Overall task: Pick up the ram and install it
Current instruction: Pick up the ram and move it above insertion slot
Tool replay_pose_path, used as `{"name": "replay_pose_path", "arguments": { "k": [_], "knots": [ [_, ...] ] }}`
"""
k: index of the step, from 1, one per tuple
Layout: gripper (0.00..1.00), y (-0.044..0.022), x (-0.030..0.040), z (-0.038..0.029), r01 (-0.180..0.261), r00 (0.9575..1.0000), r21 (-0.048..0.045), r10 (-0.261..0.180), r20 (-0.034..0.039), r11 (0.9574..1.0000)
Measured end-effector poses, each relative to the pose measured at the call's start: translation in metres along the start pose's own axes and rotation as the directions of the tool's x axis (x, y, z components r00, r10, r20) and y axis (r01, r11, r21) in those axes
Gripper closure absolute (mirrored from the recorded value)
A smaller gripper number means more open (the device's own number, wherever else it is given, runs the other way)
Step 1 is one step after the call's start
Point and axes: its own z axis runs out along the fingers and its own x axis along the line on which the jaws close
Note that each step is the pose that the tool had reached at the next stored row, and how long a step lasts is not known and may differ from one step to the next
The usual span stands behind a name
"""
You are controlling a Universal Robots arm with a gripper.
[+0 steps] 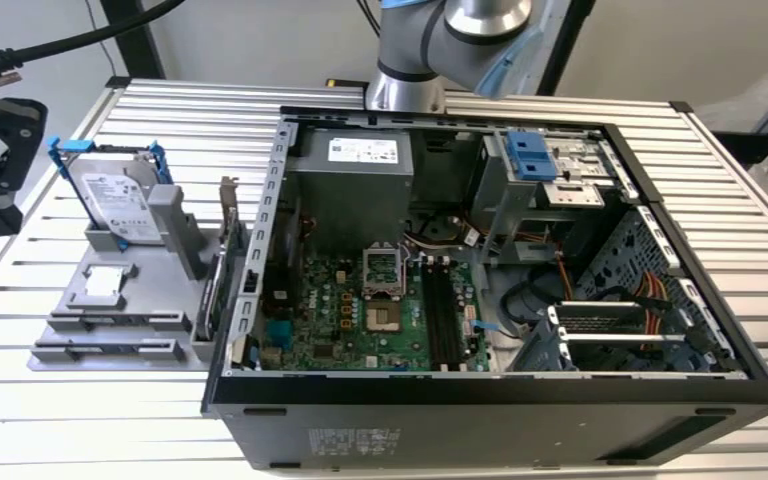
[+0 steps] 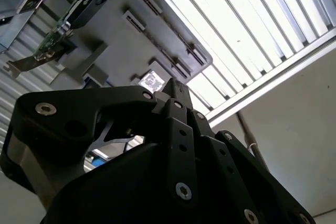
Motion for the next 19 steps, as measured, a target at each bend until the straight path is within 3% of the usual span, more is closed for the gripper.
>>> {"name": "replay_pose_path", "arguments": {
  "k": [19],
  "knots": [
    [1.0, 0.0001, 0.0003, 0.0, 0.057, 0.9984, -0.001, -0.057, -0.0027, 0.9984]
  ]
}}
